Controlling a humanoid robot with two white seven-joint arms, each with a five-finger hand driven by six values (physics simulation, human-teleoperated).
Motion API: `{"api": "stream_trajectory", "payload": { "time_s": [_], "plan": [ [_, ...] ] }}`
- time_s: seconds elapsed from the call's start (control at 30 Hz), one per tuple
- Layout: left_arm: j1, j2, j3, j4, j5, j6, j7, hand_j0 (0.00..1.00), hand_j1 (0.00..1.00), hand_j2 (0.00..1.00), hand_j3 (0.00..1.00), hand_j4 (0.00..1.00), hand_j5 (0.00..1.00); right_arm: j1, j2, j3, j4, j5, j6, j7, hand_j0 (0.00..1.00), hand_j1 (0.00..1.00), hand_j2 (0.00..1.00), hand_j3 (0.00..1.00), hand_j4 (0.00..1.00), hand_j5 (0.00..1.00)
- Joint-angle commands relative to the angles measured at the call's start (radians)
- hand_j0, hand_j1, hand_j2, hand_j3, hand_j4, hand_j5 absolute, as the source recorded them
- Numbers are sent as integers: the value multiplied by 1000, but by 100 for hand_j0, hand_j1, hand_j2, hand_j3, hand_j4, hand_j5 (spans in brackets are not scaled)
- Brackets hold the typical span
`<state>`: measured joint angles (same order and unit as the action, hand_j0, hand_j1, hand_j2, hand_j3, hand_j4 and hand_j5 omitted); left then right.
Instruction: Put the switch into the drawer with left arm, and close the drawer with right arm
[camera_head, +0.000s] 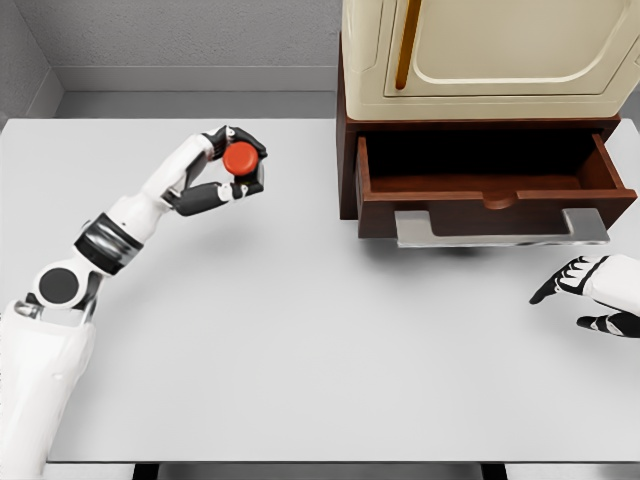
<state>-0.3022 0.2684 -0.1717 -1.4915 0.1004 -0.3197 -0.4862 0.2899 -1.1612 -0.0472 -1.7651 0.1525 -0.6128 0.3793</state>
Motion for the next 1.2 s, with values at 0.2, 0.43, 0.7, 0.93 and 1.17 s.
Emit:
{"api": "stream_trajectory", "payload": {
  "time_s": [0.2, 0.43, 0.7, 0.93, 1.17],
  "plan": [
    [-32, -43, -46, -46, -34, 1, 1, 43, 43, 43, 43, 43, 43, 0, -2, 0, 1, -7, 2, 0, 70, 70, 70, 70, 70, 70],
    [-89, -86, -78, -46, -79, 1, 1, 42, 42, 42, 42, 42, 42, 0, -2, 0, -1, -7, 2, 0, 70, 70, 70, 70, 70, 70],
    [-124, -163, -92, -47, -205, -9, 1, 40, 40, 40, 40, 40, 40, 0, -2, 0, -1, -7, 2, 0, 70, 70, 70, 70, 70, 70],
    [-158, -227, -129, -67, -326, -9, 3, 40, 40, 40, 40, 40, 40, 0, -2, 0, -1, -7, 2, 0, 70, 70, 70, 70, 70, 70],
    [-186, -268, -160, -59, -464, -9, 4, 40, 40, 40, 40, 40, 40, 0, 0, 0, -1, -7, 2, 0, 70, 70, 70, 70, 70, 70]
  ]
}}
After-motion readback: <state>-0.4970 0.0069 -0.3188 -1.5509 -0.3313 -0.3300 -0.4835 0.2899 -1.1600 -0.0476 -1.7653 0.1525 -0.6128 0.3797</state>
